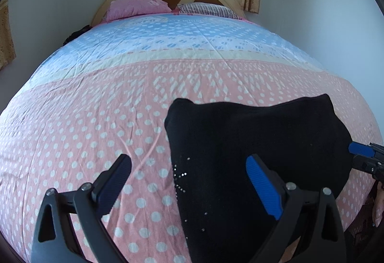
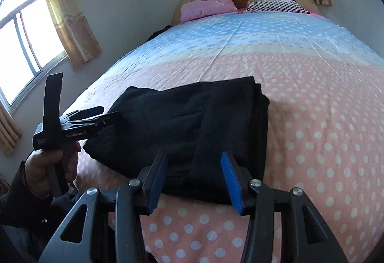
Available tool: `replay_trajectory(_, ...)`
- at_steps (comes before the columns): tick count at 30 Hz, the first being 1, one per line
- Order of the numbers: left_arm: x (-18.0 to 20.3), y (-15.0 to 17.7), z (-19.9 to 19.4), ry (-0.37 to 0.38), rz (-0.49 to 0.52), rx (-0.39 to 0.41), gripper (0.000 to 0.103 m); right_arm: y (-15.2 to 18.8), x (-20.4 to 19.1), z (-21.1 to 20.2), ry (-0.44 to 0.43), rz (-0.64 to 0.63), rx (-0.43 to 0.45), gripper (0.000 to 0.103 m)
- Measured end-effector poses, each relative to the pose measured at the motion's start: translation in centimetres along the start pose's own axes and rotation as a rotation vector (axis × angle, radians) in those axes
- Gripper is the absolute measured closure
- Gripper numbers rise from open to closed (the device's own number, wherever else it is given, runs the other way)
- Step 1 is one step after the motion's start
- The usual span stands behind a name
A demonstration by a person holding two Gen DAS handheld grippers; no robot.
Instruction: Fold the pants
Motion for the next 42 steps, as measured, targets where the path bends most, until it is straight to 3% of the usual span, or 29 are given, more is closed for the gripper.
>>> replay_trajectory(11, 0.1, 1.4, 0.3, 0.026, -0.01, -0.025, 0.004, 0.9, 0.6, 0.2, -0.009, 0.007, -0.021, 0.054)
replay_trajectory(14, -0.1, 2.5, -0.3, 0.03, -0.008, -0.023, 0.004, 0.0, 0.1, -0.2, -0.013, 0.018, -0.02, 0.054)
replay_trajectory(18, -0.9, 3.5, -0.9, 0.039, -0.025, -0.017, 0.002, -3.7, -2.6, -0.1, -0.101, -0.025, -0.013, 0.054)
replay_trajectory(25, -1.6, 4.1, -0.8, 0.077, -0.056, -0.015, 0.001, -12.9, -9.5, 8.8, -0.244, -0.062, -0.126, 0.054)
replay_trajectory(28, -1.8, 4.2, -0.9, 0.095, -0.067, -0.015, 0.001, -14.8, -10.9, 13.9, -0.286, -0.033, -0.228, 0.054)
replay_trajectory(32, -1.9, 4.5, -0.9, 0.108, -0.066, -0.011, 0.0, -14.8, -12.7, 17.9, -0.311, -0.073, -0.344, 0.055)
replay_trajectory(33, -1.9, 4.6, -1.0, 0.11, -0.066, -0.01, 0.0, -14.7, -13.2, 18.4, -0.309, -0.091, -0.362, 0.057)
replay_trajectory(35, -1.9, 4.6, -1.0, 0.111, -0.064, -0.011, 0.0, -14.7, -13.8, 18.8, -0.295, -0.116, -0.384, 0.088)
replay_trajectory(37, -1.8, 4.6, -0.9, 0.108, -0.06, -0.011, 0.0, -14.9, -14.1, 18.4, -0.282, -0.127, -0.359, 0.098)
replay_trajectory(40, -1.6, 4.4, -0.7, 0.103, -0.054, -0.009, 0.0, -15.8, -13.5, 17.9, -0.296, -0.086, -0.313, 0.101)
replay_trajectory(42, -1.4, 4.3, -0.5, 0.099, -0.051, -0.007, 0.0, -15.4, -12.8, 19.4, -0.236, -0.074, -0.348, 0.101)
Point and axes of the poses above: each gripper's, at about its wrist camera, not at the fingertips, and z roughly the way its jaws point, x to its right, y to its underside, the point moved 3 cm from there along z, roughly the way its jaws point, and after that the axes turned 7 degrees about -x, right-handed, at the moved point
